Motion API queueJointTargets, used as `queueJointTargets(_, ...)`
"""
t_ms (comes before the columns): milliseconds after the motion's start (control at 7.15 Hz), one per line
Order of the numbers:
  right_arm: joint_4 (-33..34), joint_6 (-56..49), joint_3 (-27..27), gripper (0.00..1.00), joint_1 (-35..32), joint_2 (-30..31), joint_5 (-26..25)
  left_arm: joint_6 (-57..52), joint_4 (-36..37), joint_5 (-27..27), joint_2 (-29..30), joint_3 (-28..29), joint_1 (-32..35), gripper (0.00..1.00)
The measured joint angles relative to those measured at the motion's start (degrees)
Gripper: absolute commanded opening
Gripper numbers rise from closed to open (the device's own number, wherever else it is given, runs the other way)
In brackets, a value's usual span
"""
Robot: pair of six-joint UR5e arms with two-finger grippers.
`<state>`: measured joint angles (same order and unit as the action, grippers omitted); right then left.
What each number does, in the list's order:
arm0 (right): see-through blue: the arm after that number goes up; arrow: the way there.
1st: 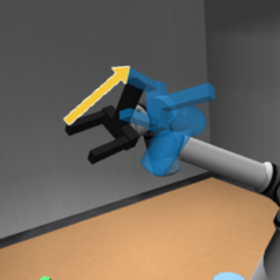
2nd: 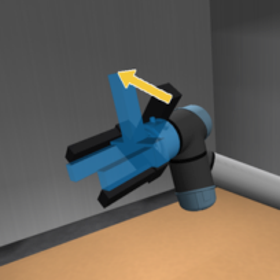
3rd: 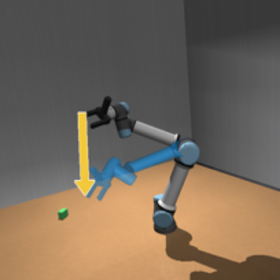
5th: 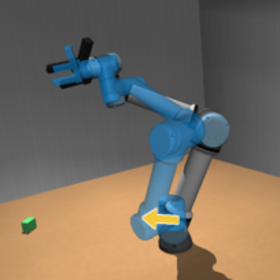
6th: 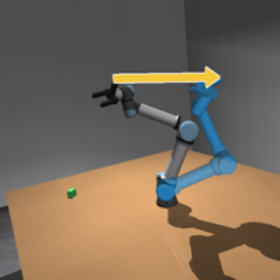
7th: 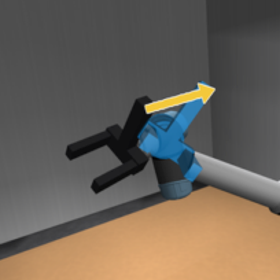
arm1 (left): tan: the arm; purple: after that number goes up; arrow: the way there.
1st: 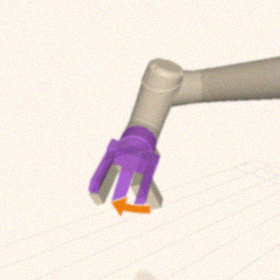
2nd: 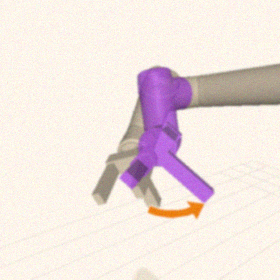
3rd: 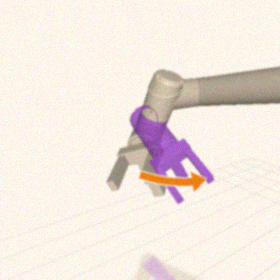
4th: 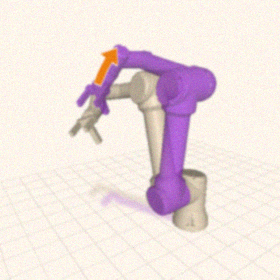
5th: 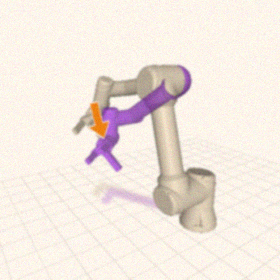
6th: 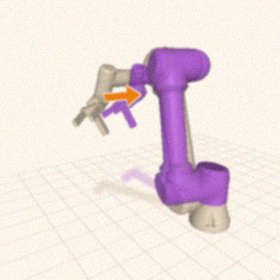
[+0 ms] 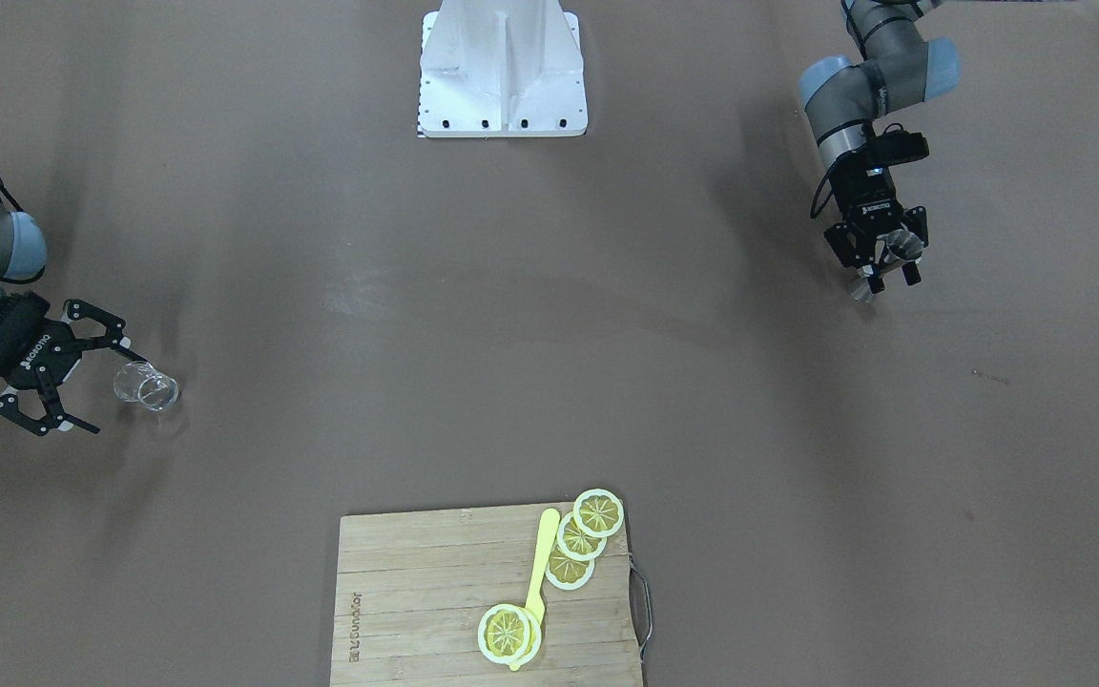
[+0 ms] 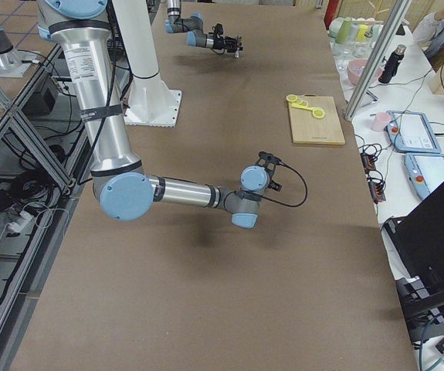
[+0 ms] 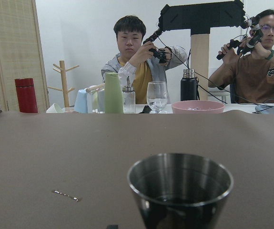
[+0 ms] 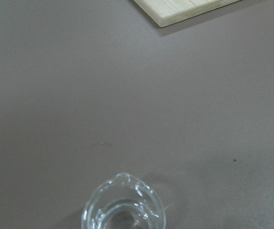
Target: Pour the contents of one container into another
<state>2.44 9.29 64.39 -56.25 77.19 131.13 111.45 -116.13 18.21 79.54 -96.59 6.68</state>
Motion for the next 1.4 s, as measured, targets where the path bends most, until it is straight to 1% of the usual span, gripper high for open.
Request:
queueJointTargets(140, 0.0, 0.2, 0.1, 0.98, 0.3, 0.0, 0.0, 0.0, 0.0, 0.0, 0.1, 0.0, 0.0, 0.40)
queueJointTargets(420, -0.1, 0.4, 0.3, 0.98, 0.7, 0.0, 0.1, -0.2, 0.2, -0.2, 0.5, -0.2, 0.0, 0.34)
queueJointTargets(560, -0.1, 0.5, 0.5, 0.98, 0.9, 0.0, 0.1, -0.4, 0.3, -0.4, 0.7, -0.4, 0.1, 0.20)
queueJointTargets(700, -0.2, 0.7, 0.6, 0.98, 1.0, 0.1, 0.2, -0.5, 0.3, -0.4, 0.6, -1.0, 0.2, 0.00)
queueJointTargets(1400, 0.1, 1.8, 0.7, 0.98, 1.3, 0.3, -0.6, -1.4, -0.1, -0.8, -1.4, -3.6, 2.2, 0.00)
